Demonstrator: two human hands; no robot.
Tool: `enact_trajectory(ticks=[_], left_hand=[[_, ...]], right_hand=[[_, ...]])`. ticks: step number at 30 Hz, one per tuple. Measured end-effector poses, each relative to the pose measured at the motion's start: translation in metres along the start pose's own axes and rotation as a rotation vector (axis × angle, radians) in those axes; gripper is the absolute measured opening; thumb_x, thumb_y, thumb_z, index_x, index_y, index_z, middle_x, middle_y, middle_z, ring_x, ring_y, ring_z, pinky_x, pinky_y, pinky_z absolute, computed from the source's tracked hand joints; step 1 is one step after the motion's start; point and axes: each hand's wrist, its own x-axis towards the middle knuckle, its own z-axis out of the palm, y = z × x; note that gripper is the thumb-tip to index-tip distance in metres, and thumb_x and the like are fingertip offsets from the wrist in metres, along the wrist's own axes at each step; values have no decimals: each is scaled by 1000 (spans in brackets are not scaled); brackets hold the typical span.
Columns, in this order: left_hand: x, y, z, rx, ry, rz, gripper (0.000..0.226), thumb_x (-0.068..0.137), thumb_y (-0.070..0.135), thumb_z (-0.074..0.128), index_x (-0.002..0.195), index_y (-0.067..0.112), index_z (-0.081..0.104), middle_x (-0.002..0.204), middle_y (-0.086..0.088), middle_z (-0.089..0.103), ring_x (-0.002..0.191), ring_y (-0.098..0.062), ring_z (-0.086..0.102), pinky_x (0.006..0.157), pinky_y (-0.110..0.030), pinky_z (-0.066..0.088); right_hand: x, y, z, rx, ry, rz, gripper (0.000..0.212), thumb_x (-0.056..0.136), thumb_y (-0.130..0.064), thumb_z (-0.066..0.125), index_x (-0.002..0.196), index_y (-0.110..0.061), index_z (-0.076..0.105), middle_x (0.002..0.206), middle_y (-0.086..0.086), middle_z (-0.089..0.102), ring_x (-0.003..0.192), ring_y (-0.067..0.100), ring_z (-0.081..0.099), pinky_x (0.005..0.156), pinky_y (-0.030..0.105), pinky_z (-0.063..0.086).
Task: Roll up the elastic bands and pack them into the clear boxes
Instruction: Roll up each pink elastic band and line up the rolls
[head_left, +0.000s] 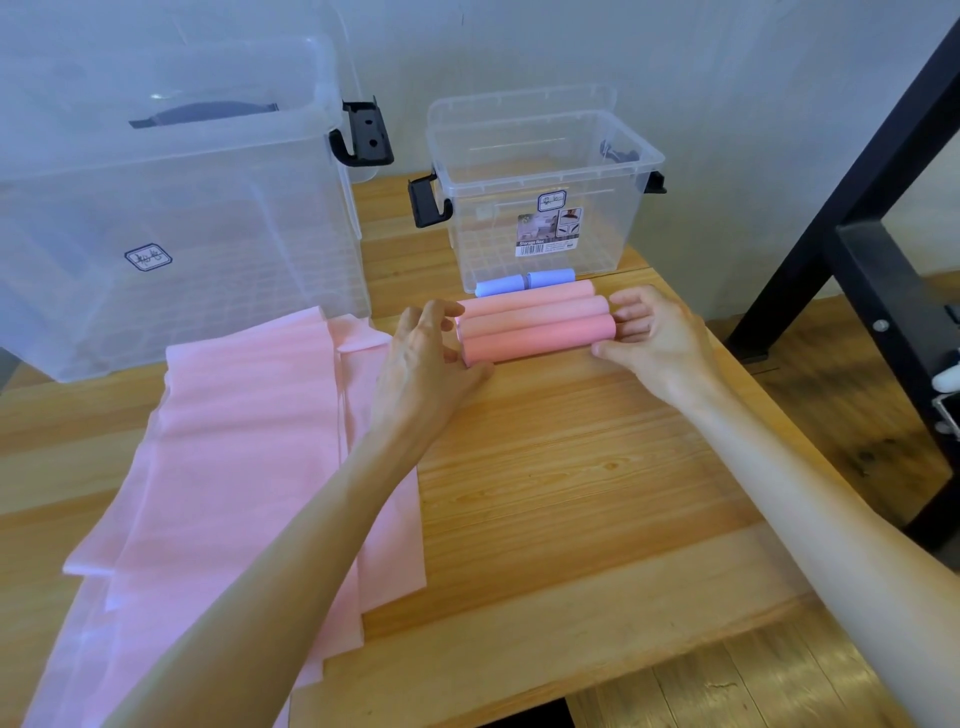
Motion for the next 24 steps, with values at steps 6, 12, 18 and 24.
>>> enact_trajectory(ticks=[6,12,18,24], left_hand=[[-3,0,-6,-13,-15,0,61,76,26,82,130,21,53,124,3,51,87,-6,61,75,-27,50],[-14,-5,-20,-10,-19,19,46,83,27,76,125,22,57,124,6,55,91,-3,62,79,-25,52],[-34,-14,-43,-16,-6,-11,36,86,23,75,119,20,62,121,5,60,90,-5,61,71,-7,42],[-67,-29,-76,10,39,-64,32,86,22,74,117,19,65,117,2,64,89,-8,63,69,-3,38]], right_hand=[[-3,-2,-2,-15,-3,12,55,74,-10,84,123,-14,60,110,-1,60,91,14,62,85,25,48],[-13,-9,-14,-15,30,-2,36,82,-14,77,117,-14,66,109,-2,64,91,10,62,63,-2,39],[-39,-31,-6,-6,-13,-33,24,85,-16,76,107,-16,69,104,-5,67,87,4,63,61,-3,38],[-77,-60,18,0,-128,-67,18,86,-13,74,104,-12,71,96,-3,67,78,-1,60,57,1,39]])
